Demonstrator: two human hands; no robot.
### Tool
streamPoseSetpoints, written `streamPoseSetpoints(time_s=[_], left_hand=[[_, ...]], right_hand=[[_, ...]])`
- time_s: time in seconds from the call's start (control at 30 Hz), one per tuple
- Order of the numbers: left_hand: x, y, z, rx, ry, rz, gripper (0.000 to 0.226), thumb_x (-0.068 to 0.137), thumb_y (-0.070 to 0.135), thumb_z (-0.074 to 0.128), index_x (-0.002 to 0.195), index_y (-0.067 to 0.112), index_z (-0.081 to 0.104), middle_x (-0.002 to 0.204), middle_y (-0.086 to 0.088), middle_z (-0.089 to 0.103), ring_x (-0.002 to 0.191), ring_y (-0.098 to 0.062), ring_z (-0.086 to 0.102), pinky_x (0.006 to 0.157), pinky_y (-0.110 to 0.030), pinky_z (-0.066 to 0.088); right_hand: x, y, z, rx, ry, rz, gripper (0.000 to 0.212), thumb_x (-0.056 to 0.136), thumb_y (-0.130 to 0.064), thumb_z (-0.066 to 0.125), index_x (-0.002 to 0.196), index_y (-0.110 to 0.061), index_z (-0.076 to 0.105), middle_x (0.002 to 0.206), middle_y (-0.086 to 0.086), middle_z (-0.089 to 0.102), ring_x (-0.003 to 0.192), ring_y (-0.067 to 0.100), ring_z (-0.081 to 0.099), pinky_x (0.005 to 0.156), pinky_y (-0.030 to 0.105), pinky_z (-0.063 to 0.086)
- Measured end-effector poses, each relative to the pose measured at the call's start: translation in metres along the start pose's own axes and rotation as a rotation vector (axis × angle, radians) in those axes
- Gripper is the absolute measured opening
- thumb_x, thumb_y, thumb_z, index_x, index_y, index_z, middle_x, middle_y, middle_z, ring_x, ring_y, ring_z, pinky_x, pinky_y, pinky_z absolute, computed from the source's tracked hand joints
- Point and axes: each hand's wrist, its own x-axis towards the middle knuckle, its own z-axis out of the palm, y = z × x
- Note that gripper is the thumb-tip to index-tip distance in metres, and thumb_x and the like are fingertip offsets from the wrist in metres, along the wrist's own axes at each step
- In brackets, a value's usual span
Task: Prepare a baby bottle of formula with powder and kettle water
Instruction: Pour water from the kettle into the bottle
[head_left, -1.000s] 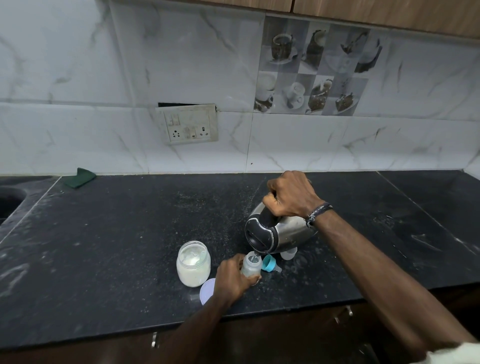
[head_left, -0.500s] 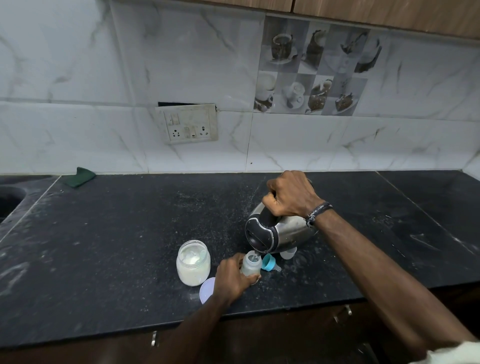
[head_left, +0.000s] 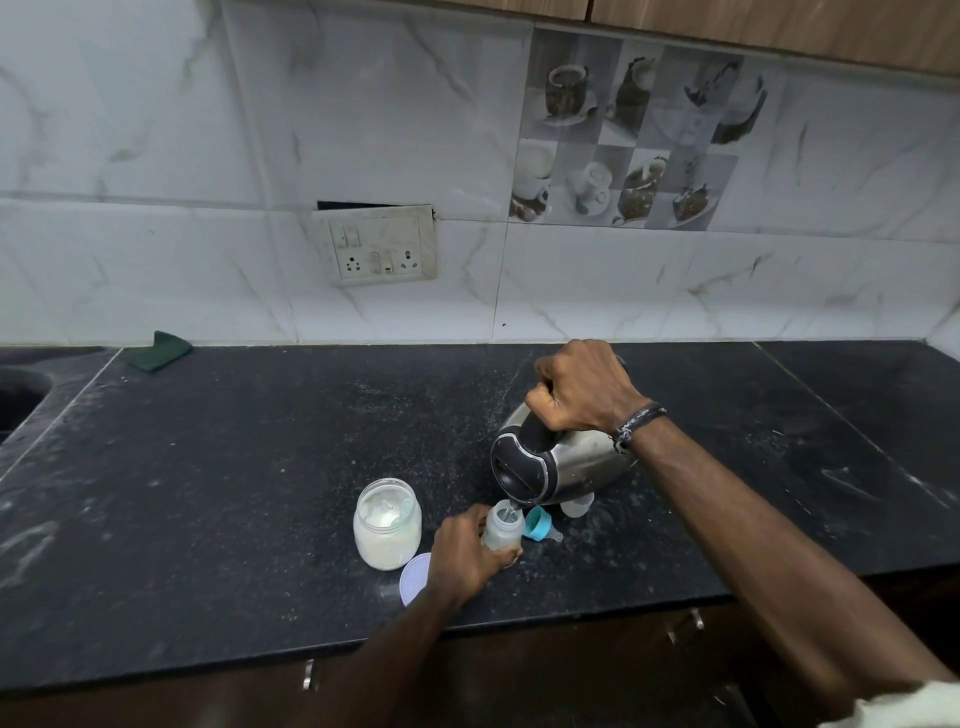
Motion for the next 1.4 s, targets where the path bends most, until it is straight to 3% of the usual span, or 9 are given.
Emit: streamPoseSetpoints(time_s=[0.47, 0.63, 0.73, 0.97, 1.07, 1.2, 1.4], left_hand=[[-0.002, 0.003, -0.002, 0.01, 0.003, 0.006, 0.065, 0.063, 0.043, 0.089, 0.118, 0.018, 0.065, 0.112, 0.005, 0.073, 0.1, -0.007, 0.067, 0.089, -0.034, 0.056], [-0.001, 0.003, -0.002, 0.012, 0.007, 0.002, 0.065, 0.062, 0.043, 0.09, 0.117, 0.019, 0.066, 0.111, 0.005, 0.074, 0.099, -0.006, 0.067, 0.089, -0.035, 0.056], [-0.001, 0.003, -0.002, 0.01, 0.006, -0.001, 0.064, 0.062, 0.042, 0.09, 0.117, 0.019, 0.066, 0.111, 0.005, 0.074, 0.098, -0.007, 0.067, 0.088, -0.034, 0.056], [-0.001, 0.004, -0.002, 0.013, 0.015, -0.008, 0.064, 0.066, 0.041, 0.089, 0.12, 0.017, 0.065, 0.114, 0.004, 0.072, 0.101, -0.008, 0.065, 0.09, -0.029, 0.053], [-0.001, 0.004, -0.002, 0.001, 0.006, -0.013, 0.065, 0.065, 0.041, 0.089, 0.12, 0.018, 0.065, 0.115, 0.005, 0.072, 0.102, -0.007, 0.065, 0.092, -0.03, 0.054], [-0.001, 0.002, -0.002, -0.019, 0.008, -0.016, 0.064, 0.063, 0.044, 0.089, 0.118, 0.022, 0.066, 0.111, 0.007, 0.073, 0.098, -0.004, 0.067, 0.09, -0.032, 0.056], [0.0, 0.001, 0.0, -0.028, 0.004, -0.032, 0.066, 0.063, 0.042, 0.09, 0.121, 0.022, 0.065, 0.115, 0.007, 0.072, 0.102, -0.004, 0.066, 0.093, -0.033, 0.055]], right_hand=[[-0.003, 0.006, 0.004, 0.029, 0.005, 0.025, 0.027, 0.062, -0.036, 0.039, 0.044, -0.017, 0.029, 0.038, -0.004, 0.017, 0.039, 0.02, 0.014, 0.046, 0.021, 0.011], [-0.008, 0.019, 0.011, 0.093, 0.0, 0.101, 0.029, 0.062, -0.038, 0.038, 0.043, -0.02, 0.027, 0.036, 0.0, 0.028, 0.039, 0.023, 0.022, 0.045, 0.023, 0.016], [-0.011, 0.029, 0.017, 0.12, 0.0, 0.171, 0.032, 0.063, -0.04, 0.037, 0.043, -0.014, 0.036, 0.037, 0.002, 0.033, 0.039, 0.024, 0.026, 0.046, 0.024, 0.018], [-0.013, 0.044, 0.018, 0.218, 0.036, 0.243, 0.032, 0.062, -0.039, 0.038, 0.042, -0.015, 0.037, 0.037, -0.001, 0.028, 0.039, 0.017, 0.02, 0.045, 0.024, 0.02], [-0.009, 0.051, 0.014, 0.279, 0.081, 0.275, 0.03, 0.063, -0.037, 0.04, 0.042, -0.019, 0.028, 0.038, -0.002, 0.024, 0.04, 0.018, 0.021, 0.045, 0.024, 0.018], [0.0, 0.063, 0.013, 0.35, 0.147, 0.345, 0.032, 0.065, -0.033, 0.041, 0.043, -0.01, 0.033, 0.044, 0.007, 0.023, 0.047, 0.021, 0.02, 0.046, 0.032, 0.022], [0.021, 0.067, 0.02, 0.46, 0.219, 0.446, 0.034, 0.065, -0.028, 0.046, 0.046, -0.002, 0.036, 0.049, 0.007, 0.022, 0.049, 0.02, 0.022, 0.045, 0.032, 0.021]])
